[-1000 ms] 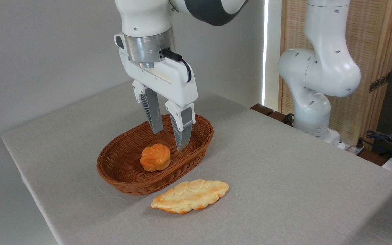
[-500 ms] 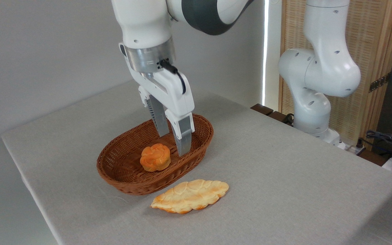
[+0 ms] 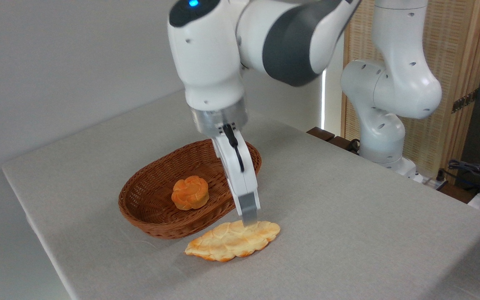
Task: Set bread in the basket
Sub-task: 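Move the gripper over the golden flatbread and lower onto it, then close the gripper on the flatbread's edge and lift it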
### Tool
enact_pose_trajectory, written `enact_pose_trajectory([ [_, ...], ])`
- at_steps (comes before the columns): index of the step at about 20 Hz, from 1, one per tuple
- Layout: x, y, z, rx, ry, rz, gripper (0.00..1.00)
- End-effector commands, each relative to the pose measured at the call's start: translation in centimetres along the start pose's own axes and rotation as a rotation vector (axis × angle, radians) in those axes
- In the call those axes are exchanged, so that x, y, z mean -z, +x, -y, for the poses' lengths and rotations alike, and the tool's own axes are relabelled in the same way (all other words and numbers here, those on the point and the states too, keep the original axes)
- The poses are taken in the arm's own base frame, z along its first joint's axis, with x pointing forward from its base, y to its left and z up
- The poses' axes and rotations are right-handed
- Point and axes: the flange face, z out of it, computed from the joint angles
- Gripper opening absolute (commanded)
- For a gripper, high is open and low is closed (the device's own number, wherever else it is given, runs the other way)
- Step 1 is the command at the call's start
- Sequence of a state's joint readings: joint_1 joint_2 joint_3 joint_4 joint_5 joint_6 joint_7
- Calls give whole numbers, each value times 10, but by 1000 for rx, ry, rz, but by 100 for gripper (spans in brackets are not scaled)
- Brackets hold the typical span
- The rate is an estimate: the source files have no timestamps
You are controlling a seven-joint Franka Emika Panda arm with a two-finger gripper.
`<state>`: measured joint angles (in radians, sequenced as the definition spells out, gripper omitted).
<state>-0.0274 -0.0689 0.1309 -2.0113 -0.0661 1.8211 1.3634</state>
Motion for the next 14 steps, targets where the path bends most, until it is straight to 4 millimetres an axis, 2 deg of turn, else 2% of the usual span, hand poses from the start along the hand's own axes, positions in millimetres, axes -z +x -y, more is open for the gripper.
enact_pose_trajectory([
  [1,-23,-11,1,-124,20,76,100],
  [6,-43,-8,12,-125,23,85,100],
  [10,-59,3,16,-138,2,88,100],
  [14,-67,9,18,-148,-3,91,100],
])
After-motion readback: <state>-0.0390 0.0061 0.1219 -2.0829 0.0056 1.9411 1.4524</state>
